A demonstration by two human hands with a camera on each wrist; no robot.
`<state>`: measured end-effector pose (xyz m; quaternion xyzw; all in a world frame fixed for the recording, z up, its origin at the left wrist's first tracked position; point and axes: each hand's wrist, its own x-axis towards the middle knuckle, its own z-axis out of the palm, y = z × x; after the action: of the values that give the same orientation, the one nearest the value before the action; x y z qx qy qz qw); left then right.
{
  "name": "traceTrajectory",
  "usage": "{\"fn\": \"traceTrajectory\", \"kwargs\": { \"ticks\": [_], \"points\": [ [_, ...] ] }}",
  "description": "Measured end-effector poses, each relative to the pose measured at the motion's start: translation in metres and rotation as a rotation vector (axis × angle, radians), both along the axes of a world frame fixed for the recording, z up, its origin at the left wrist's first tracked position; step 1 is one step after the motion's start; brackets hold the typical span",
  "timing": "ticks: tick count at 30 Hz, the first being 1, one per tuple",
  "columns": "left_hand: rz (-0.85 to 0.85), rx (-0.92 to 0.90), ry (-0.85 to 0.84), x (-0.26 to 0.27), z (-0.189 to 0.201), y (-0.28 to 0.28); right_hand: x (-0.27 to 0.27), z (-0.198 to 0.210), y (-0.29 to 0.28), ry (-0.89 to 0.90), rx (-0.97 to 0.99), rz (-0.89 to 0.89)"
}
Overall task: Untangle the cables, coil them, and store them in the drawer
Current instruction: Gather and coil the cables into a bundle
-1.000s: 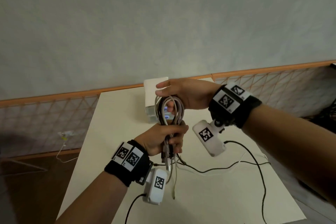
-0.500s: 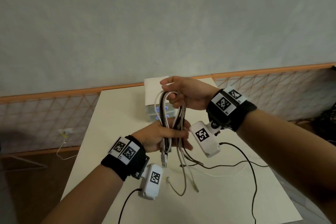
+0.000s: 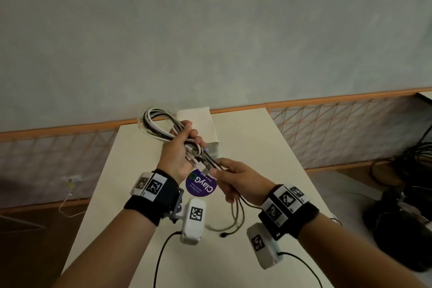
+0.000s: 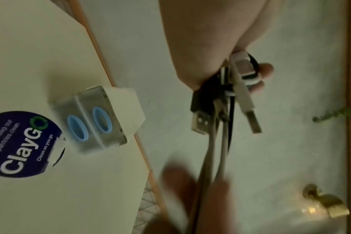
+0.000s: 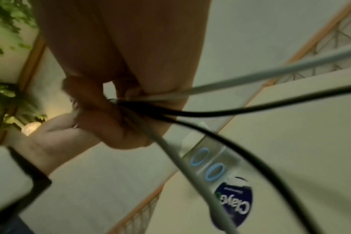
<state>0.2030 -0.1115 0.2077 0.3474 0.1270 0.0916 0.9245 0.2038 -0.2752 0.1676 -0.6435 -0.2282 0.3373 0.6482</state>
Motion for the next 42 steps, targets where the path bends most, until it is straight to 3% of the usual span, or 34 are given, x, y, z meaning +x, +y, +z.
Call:
{"fn": "traceTrajectory", "kwargs": {
  "ticks": [4, 6, 8, 10, 12, 14, 16, 18, 19, 21, 26, 28, 32, 33, 36, 39, 42],
  "points": [
    [0.167, -0.184, 0.028, 0.017, -0.001, 0.035, -0.003, -0.018, -0.022, -0.063, -0.222, 0.037],
    [0.221, -0.222, 0.054, 0.023, -0.006, 0.050, -0.008, -0.019, -0.031, -0.241, -0.329, 0.031],
    [0.301, -0.173, 0.116, 0.025, -0.012, 0.053, -0.014, -0.009, -0.032, -0.540, -0.485, 0.139],
    [0.371, 0.041, 0.194, 0.025, -0.019, 0.047, -0.018, 0.011, -0.028, -0.827, -0.642, 0.314],
    [0.341, 0.389, 0.271, 0.019, -0.025, 0.036, -0.020, 0.036, -0.021, -1.088, -0.728, 0.433],
    [0.155, 0.686, 0.318, 0.006, -0.025, 0.019, -0.021, 0.066, -0.015, -1.250, -0.706, 0.497],
    [-0.047, 0.821, 0.310, -0.011, -0.018, -0.001, -0.020, 0.091, -0.006, -1.307, -0.625, 0.540],
    [-0.232, 0.840, 0.305, -0.024, -0.014, -0.014, -0.013, 0.108, 0.003, -1.301, -0.573, 0.577],
    [-0.356, 0.760, 0.299, -0.029, -0.014, -0.020, -0.007, 0.112, 0.006, -1.278, -0.546, 0.582],
    [-0.604, 0.433, 0.302, -0.039, -0.014, -0.026, 0.008, 0.116, 0.008, -1.259, -0.504, 0.554],
    [-0.788, 0.078, 0.125, -0.053, -0.016, -0.031, 0.037, 0.122, 0.000, -1.370, -0.687, 0.345],
    [-0.856, 0.081, 0.071, -0.056, -0.013, -0.033, 0.041, 0.121, 0.001, -1.360, -0.806, 0.304],
    [-0.931, 0.508, 0.137, -0.059, -0.020, -0.034, 0.047, 0.121, 0.008, -1.230, -0.963, 0.401],
    [-0.962, 0.534, 0.155, -0.060, -0.019, -0.036, 0.048, 0.124, 0.010, -1.167, -0.999, 0.445],
    [-1.064, 0.387, 0.131, -0.062, -0.016, -0.040, 0.054, 0.140, 0.009, -0.883, -1.036, 0.565],
    [-1.086, 0.301, 0.077, -0.064, -0.010, -0.036, 0.065, 0.156, -0.007, -0.505, -0.875, 0.545],
    [-1.099, 0.304, 0.009, -0.066, -0.008, -0.033, 0.069, 0.152, -0.017, -0.461, -0.769, 0.541]
  ]
}}
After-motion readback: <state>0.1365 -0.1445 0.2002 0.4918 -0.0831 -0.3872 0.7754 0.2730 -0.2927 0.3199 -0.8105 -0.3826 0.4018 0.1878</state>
